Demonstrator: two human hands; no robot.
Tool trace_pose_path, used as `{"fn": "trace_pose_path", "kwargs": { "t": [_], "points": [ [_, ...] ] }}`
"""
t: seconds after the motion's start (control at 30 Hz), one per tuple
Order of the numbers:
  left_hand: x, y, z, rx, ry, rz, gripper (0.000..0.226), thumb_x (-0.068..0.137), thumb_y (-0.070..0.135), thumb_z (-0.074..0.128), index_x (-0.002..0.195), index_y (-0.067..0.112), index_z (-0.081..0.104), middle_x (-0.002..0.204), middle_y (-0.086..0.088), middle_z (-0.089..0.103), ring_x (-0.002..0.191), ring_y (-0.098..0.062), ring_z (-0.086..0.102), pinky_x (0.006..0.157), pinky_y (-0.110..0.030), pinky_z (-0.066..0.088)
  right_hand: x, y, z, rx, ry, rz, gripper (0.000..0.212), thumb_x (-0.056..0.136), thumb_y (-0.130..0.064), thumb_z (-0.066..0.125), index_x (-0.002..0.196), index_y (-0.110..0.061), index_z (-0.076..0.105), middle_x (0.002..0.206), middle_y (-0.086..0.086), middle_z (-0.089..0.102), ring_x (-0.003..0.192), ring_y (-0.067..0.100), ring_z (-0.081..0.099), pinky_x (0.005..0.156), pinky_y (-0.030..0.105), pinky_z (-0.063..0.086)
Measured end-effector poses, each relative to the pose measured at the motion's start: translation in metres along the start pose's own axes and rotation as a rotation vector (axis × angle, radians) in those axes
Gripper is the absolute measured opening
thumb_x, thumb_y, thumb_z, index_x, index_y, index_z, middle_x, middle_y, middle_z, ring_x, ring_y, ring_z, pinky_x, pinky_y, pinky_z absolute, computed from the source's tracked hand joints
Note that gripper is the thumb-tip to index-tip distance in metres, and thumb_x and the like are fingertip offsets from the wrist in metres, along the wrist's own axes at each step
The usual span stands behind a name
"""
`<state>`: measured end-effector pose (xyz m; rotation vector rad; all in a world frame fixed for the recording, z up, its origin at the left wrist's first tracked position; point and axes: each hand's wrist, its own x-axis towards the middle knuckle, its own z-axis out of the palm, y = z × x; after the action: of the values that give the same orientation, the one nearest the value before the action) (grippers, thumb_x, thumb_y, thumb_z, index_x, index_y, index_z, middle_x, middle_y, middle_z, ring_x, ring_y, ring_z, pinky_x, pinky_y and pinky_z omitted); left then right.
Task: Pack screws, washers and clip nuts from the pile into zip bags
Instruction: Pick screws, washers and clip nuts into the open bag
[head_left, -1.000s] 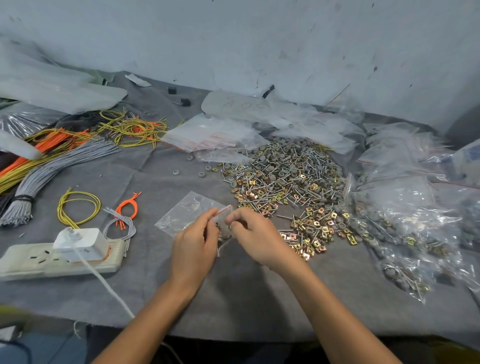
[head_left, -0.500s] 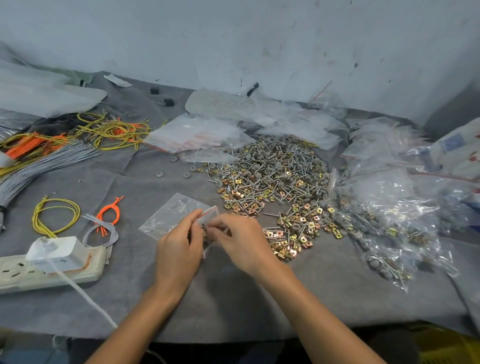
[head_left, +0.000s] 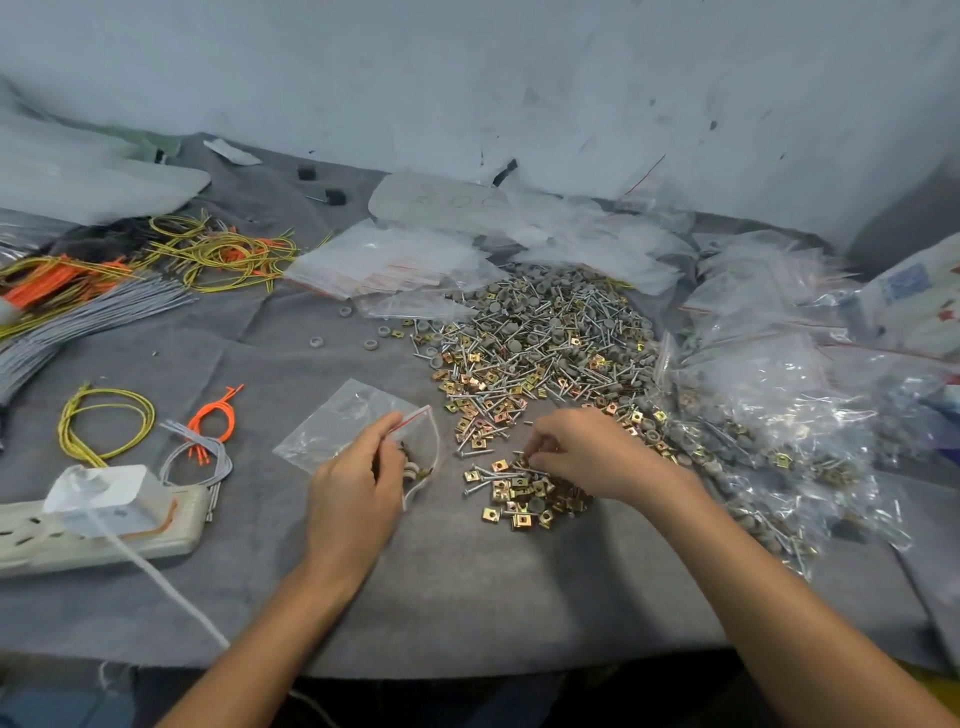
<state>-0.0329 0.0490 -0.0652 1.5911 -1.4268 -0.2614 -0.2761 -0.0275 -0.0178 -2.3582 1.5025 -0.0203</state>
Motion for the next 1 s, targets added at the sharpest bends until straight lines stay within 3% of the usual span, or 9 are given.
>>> {"fn": "trace_pose_path", "kwargs": {
  "t": [0.13, 0.27, 0.37, 0.47, 0.73, 0.9, 1.0],
  "points": [
    [0.000, 0.000, 0.000, -0.002, 0.005, 0.007, 0.038, 0.095, 0.026, 0.047, 0.121, 0.013, 0.071, 0.110, -0.004, 0.076, 0.088, -0.032, 0.071, 0.078, -0.041, 0.054, 0.003, -0.006, -0.001, -0.094, -0.025, -0.049, 0.009, 0.095, -0.024, 0.067, 0.103, -0.025, 0.070, 0.093, -0.013, 0.066, 0.081, 0.004, 0.059, 0.070, 0.020, 0.044],
    [0.000, -0.003, 0.002, 0.002, -0.003, -0.002, 0.028, 0.099, 0.015, 0.054, 0.122, 0.014, 0.071, 0.110, -0.005, 0.076, 0.087, -0.034, 0.070, 0.078, -0.043, 0.054, 0.004, -0.013, -0.005, -0.110, -0.093, -0.124, 0.028, 0.095, -0.009, 0.057, 0.113, -0.026, 0.071, 0.095, -0.012, 0.058, 0.081, 0.003, 0.051, 0.068, 0.023, 0.037],
    [0.000, -0.002, 0.002, 0.010, 0.006, -0.001, 0.036, 0.097, 0.025, 0.048, 0.122, 0.014, 0.071, 0.110, -0.004, 0.076, 0.090, -0.032, 0.070, 0.079, -0.041, 0.054, 0.004, -0.018, -0.007, -0.079, -0.106, -0.129, 0.033, 0.098, -0.008, 0.049, 0.118, -0.025, 0.070, 0.106, -0.005, 0.060, 0.098, 0.011, 0.055, 0.084, 0.031, 0.043],
    [0.000, -0.002, 0.001, 0.010, 0.004, 0.004, 0.037, 0.096, 0.025, 0.048, 0.121, 0.013, 0.071, 0.109, -0.005, 0.076, 0.089, -0.033, 0.070, 0.078, -0.041, 0.053, 0.007, -0.023, -0.004, -0.057, -0.073, -0.131, 0.024, 0.101, -0.020, 0.052, 0.116, -0.025, 0.070, 0.108, -0.003, 0.061, 0.104, 0.014, 0.055, 0.093, 0.036, 0.046],
    [0.000, -0.004, 0.003, 0.009, -0.001, -0.006, 0.026, 0.097, 0.006, 0.059, 0.120, 0.012, 0.071, 0.101, -0.006, 0.077, 0.080, -0.038, 0.069, 0.074, -0.043, 0.053, 0.012, -0.026, 0.011, -0.077, -0.040, -0.169, 0.003, 0.097, -0.022, 0.060, 0.096, -0.023, 0.057, 0.097, -0.008, 0.053, 0.092, 0.016, 0.054, 0.079, 0.036, 0.045],
    [0.000, -0.003, 0.002, 0.002, 0.009, 0.009, 0.026, 0.097, 0.005, 0.060, 0.119, 0.011, 0.072, 0.106, -0.005, 0.076, 0.084, -0.034, 0.071, 0.076, -0.042, 0.055, 0.004, -0.026, 0.014, 0.238, 0.119, -0.107, 0.011, 0.097, -0.025, 0.062, 0.093, -0.031, 0.055, 0.081, -0.014, 0.061, 0.075, 0.001, 0.058, 0.063, 0.018, 0.043],
    [0.000, -0.003, 0.002, 0.007, 0.012, 0.015, 0.028, 0.097, 0.013, 0.055, 0.119, 0.011, 0.072, 0.102, -0.006, 0.077, 0.082, -0.034, 0.070, 0.075, -0.041, 0.054, -0.002, -0.040, 0.019, 0.431, 0.192, -0.117, 0.011, 0.094, -0.023, 0.067, 0.094, -0.032, 0.061, 0.082, -0.015, 0.064, 0.079, 0.001, 0.060, 0.069, 0.017, 0.049]
  ]
}}
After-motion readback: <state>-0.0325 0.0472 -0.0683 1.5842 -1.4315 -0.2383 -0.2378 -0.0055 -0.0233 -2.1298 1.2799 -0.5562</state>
